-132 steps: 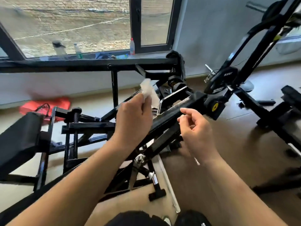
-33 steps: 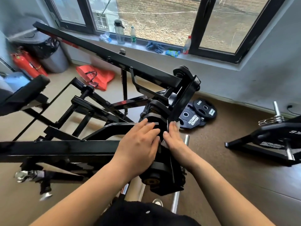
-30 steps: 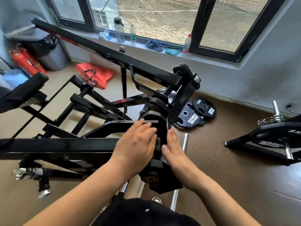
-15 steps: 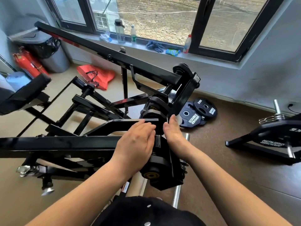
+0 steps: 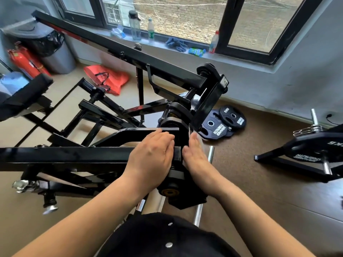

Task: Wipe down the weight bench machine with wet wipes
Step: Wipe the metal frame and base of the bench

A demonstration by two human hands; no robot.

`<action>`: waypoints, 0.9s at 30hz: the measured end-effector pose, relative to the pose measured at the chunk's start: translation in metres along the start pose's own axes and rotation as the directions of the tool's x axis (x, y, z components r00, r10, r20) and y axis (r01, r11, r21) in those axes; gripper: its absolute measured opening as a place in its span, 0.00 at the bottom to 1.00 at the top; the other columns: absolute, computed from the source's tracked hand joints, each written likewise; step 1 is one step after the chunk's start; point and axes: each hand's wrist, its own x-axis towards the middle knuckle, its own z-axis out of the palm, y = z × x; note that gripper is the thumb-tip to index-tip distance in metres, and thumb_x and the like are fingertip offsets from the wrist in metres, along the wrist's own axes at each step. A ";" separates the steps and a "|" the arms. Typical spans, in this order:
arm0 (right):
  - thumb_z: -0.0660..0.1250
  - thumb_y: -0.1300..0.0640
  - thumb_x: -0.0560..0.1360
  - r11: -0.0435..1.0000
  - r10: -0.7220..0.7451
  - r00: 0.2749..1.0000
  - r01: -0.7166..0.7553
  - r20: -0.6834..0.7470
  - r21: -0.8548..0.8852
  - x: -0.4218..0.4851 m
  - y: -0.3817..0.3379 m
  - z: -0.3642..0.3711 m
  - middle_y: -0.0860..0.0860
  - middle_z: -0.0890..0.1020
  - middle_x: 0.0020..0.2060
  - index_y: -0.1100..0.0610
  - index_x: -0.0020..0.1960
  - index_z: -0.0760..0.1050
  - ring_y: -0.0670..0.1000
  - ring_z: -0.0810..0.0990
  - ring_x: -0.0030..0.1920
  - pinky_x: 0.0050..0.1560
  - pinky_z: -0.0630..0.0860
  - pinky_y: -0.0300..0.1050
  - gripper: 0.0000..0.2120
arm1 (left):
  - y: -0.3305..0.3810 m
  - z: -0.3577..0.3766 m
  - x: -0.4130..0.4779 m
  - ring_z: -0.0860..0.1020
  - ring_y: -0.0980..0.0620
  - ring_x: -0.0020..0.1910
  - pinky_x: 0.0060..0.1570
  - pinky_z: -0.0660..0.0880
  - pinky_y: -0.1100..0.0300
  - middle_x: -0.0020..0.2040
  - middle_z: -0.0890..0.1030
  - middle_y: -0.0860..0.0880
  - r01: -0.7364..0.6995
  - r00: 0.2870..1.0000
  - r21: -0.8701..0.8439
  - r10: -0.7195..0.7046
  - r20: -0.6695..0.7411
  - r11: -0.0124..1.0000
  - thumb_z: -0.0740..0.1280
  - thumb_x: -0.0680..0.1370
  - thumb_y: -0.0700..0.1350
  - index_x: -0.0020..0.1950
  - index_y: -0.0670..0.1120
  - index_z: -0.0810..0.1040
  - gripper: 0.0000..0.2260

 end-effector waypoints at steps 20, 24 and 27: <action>0.50 0.46 0.87 0.988 0.117 0.993 -0.115 -0.015 0.102 -0.010 0.007 0.005 0.45 0.38 0.82 0.54 0.84 0.37 0.39 0.35 0.79 0.78 0.36 0.39 0.33 | -0.001 0.003 -0.001 0.75 0.52 0.54 0.70 0.55 0.77 0.48 0.85 0.46 -0.065 0.981 -0.052 0.054 -0.188 0.997 0.59 0.83 0.44 0.53 0.40 0.83 0.14; 0.53 0.48 0.87 0.945 0.078 0.971 0.000 -0.226 0.327 -0.025 -0.021 0.000 0.41 0.58 0.81 0.51 0.84 0.54 0.33 0.54 0.78 0.76 0.51 0.30 0.26 | -0.005 0.003 -0.002 0.78 0.51 0.64 0.72 0.69 0.60 0.61 0.83 0.46 -0.082 0.991 -0.034 0.078 -0.112 0.996 0.59 0.84 0.48 0.63 0.42 0.81 0.16; 0.54 0.44 0.86 0.904 -0.067 0.972 0.154 -0.223 0.399 -0.020 -0.053 -0.010 0.38 0.63 0.79 0.44 0.80 0.62 0.28 0.61 0.73 0.74 0.59 0.27 0.23 | -0.010 -0.009 0.007 0.71 0.54 0.74 0.74 0.70 0.54 0.74 0.75 0.49 -0.072 0.997 -0.218 0.069 -0.024 0.973 0.64 0.82 0.53 0.75 0.45 0.73 0.23</action>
